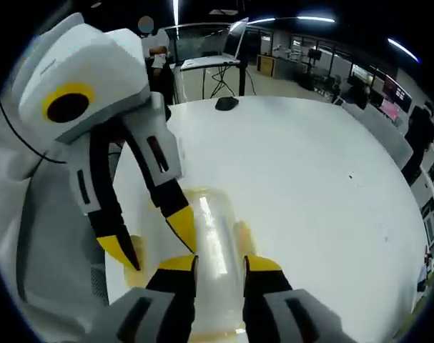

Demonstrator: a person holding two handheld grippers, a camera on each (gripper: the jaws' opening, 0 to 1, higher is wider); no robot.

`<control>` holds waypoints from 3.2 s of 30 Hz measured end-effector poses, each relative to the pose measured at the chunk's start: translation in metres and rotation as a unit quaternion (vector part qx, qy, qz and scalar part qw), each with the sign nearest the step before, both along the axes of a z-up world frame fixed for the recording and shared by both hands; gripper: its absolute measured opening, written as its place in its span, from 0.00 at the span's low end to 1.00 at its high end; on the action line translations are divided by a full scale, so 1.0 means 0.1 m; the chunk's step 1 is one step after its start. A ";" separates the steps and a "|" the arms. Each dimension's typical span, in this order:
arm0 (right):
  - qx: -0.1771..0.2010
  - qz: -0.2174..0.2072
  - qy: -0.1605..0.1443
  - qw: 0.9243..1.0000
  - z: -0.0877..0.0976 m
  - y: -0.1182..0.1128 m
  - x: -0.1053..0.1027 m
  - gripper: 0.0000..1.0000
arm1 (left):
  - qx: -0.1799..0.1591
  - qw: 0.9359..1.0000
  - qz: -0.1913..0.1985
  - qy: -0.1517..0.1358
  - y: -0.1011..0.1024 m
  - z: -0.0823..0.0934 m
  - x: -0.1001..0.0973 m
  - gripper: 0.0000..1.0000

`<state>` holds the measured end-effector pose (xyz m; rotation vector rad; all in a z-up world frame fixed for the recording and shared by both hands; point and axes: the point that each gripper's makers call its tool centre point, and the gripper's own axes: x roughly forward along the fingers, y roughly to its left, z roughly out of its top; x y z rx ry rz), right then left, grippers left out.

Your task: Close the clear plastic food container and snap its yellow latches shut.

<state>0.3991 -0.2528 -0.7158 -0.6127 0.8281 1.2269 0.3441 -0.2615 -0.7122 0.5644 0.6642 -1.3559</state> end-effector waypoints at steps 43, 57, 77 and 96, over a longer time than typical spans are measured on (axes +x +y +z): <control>-0.107 0.144 0.075 0.981 -0.20 0.05 -0.05 0.36 | 0.117 0.985 -0.026 -0.124 0.09 -0.25 0.10 0.52; -0.110 0.143 0.096 0.979 -0.22 0.08 -0.04 0.33 | 0.140 0.976 -0.034 -0.164 0.06 -0.39 0.15 0.48; -0.105 0.148 0.119 0.976 -0.24 0.05 -0.05 0.36 | 0.137 0.977 -0.028 -0.164 0.05 -0.31 0.13 0.49; -0.055 0.129 0.051 0.989 -0.01 -0.01 -0.21 0.56 | 0.075 0.993 0.004 -0.089 0.10 -0.05 0.14 0.52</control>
